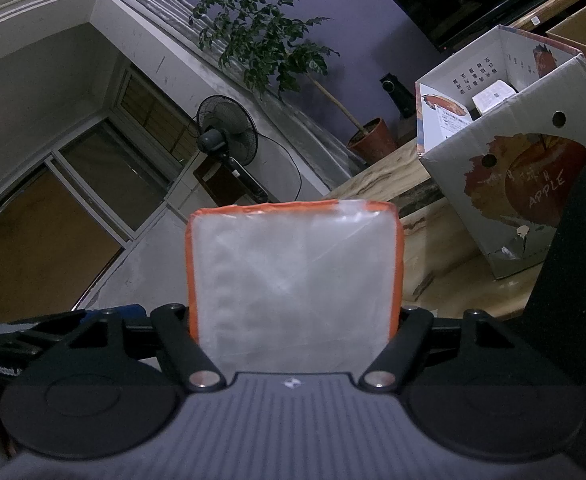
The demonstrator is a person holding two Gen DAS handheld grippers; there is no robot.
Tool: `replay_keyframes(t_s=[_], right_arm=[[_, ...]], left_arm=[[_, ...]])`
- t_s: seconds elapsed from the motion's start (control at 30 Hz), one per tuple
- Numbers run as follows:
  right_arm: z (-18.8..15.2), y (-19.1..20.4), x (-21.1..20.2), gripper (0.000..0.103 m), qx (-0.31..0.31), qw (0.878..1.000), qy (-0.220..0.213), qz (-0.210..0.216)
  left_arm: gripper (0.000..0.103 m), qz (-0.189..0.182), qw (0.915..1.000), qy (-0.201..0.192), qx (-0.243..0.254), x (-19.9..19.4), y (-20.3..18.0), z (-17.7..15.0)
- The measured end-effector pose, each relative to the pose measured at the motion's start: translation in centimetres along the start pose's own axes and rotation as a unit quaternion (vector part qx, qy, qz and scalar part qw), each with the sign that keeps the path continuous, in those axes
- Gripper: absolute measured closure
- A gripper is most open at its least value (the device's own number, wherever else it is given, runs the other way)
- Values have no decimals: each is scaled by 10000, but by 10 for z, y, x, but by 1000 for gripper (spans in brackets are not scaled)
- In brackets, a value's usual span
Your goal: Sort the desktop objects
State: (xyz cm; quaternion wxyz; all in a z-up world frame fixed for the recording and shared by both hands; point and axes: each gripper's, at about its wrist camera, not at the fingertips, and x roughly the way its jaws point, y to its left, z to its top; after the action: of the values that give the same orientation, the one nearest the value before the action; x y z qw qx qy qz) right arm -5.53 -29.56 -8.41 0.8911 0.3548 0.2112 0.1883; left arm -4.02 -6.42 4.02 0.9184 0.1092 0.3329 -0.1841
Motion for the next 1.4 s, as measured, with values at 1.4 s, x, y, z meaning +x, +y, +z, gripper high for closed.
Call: replay_keyframes(t_s=[1.4], right_arm=[[36, -3, -11, 29, -131, 9979, -639, -38]], left_arm=[[1, -516, 9977, -359, 239, 89, 55, -55]])
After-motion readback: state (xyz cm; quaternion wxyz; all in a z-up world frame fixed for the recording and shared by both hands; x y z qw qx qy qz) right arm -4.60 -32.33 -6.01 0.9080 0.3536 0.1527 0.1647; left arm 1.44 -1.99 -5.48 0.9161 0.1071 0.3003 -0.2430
